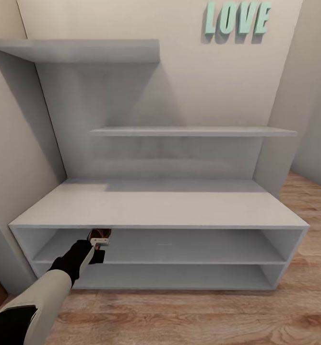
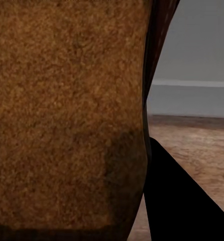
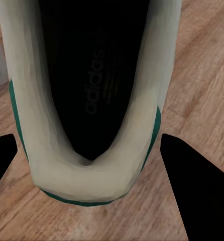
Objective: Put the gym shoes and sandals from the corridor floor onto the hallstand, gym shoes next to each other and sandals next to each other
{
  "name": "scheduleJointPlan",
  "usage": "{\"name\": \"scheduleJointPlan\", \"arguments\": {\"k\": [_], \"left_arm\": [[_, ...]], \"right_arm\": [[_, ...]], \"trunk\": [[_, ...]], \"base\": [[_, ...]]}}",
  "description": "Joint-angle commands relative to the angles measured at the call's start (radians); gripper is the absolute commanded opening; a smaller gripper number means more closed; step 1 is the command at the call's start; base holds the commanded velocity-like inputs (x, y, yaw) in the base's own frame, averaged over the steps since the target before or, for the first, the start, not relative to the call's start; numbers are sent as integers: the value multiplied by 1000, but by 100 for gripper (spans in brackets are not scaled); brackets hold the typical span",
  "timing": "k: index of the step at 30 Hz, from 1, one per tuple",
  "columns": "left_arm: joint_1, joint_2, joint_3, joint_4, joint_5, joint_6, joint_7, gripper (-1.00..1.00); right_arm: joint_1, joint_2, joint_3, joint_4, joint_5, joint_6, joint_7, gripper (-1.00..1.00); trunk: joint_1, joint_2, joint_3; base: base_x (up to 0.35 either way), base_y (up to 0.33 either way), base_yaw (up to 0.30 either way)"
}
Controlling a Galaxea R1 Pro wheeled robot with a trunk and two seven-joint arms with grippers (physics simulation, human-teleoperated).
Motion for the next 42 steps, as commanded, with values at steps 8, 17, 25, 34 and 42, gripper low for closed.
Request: {"name": "scheduleJointPlan", "arguments": {"k": [8,17,25,34,42], "left_arm": [[-1,0,5,-38,-14,4,-8,-100],[-1,0,5,-38,-14,4,-8,-100],[-1,0,5,-38,-14,4,-8,-100],[-1,-1,5,-38,-14,4,-8,-100],[-1,-1,5,-38,-14,4,-8,-100]], "right_arm": [[0,0,-6,-1,10,-1,-6,-100],[0,0,-6,-1,10,-1,-6,-100],[0,0,-6,-1,10,-1,-6,-100],[0,0,-6,-1,10,-1,-6,-100],[0,0,-6,-1,10,-1,-6,-100]], "trunk": [[0,0,-1],[0,0,-1],[0,0,-1],[0,0,-1],[0,0,-1]], "base": [[196,0,0],[76,0,0],[13,0,0],[5,0,0],[0,0,0]]}}
